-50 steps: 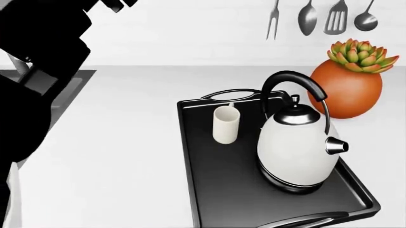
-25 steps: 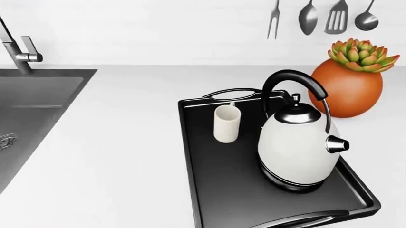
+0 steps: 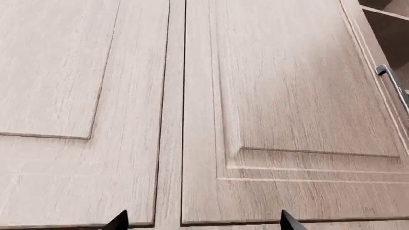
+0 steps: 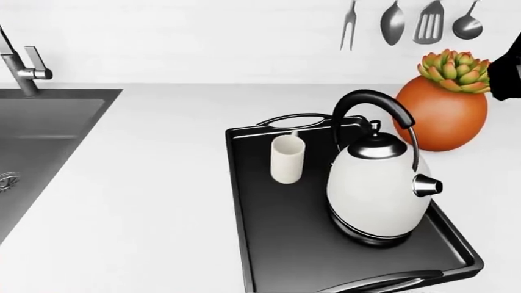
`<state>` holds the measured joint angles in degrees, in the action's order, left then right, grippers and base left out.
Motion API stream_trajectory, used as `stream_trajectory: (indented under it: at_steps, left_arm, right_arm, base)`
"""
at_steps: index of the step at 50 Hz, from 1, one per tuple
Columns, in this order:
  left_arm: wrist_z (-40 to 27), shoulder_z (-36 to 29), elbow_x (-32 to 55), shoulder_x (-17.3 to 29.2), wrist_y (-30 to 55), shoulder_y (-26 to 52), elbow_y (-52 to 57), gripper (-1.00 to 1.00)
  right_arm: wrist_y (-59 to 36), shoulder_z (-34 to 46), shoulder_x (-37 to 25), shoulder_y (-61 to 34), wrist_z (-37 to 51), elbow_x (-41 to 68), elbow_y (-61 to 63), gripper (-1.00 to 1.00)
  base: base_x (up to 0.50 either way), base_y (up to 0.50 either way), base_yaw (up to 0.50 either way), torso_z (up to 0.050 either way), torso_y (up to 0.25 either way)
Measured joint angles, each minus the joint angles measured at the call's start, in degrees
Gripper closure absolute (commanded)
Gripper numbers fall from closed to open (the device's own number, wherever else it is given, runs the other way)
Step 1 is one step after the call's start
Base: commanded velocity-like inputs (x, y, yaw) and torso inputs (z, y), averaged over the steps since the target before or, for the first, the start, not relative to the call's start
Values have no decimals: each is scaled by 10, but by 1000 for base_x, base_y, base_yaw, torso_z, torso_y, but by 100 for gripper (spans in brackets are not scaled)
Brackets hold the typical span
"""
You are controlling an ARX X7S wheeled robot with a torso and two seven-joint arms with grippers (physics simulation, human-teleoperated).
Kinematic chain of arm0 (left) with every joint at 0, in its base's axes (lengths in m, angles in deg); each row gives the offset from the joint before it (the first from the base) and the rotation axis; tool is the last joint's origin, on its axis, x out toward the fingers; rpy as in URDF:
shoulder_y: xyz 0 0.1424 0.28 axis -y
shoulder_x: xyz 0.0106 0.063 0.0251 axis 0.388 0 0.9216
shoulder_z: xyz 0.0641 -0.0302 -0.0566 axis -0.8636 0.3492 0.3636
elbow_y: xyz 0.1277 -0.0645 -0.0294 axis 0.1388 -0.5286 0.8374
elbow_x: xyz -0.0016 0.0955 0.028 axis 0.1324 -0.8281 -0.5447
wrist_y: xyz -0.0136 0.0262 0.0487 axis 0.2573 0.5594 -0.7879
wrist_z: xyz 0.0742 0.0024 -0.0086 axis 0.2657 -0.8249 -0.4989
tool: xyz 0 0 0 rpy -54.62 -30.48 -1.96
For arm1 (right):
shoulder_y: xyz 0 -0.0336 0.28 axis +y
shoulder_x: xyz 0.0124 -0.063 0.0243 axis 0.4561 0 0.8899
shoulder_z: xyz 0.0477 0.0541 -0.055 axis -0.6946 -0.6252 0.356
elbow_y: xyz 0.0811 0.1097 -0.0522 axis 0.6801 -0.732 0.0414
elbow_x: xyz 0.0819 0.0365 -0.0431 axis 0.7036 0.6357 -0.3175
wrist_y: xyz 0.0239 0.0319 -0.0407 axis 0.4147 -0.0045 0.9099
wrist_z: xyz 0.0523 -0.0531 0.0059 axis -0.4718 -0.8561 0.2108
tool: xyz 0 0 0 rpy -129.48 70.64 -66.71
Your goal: Pick the kettle from the counter and place it on the tray. Then pick the mug from the cabinet and place it on the tray. Then close the cabinet doors.
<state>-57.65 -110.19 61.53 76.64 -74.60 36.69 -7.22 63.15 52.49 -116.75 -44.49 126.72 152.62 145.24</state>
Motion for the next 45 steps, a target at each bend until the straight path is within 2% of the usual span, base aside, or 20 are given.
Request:
stream_trajectory:
  at_steps: [7,16,29,45]
  left_arm:
    - [-23,7,-4,69,-39,-61,81,-100]
    - [-35,13,-5,111,-64,-100,127,-100]
    - [-39,21,2,139,-76,-116,152,-100]
    - [-39,25,2,148,-82,-125,160,-100]
  right_arm:
    - [-1,-1,8,2,0,2,-3,-100]
    - [-6,-7,14,-4,0,10,-8,-100]
    - [-22,-24,17,-26,0,32,-13,-100]
    - [-30,-37,18,-37,0,43,-16,-100]
  base:
    - [4,-500,0,0,0]
    - [4,-500,0,0,0]
    - [4,-500,0,0,0]
    - [4,-500,0,0,0]
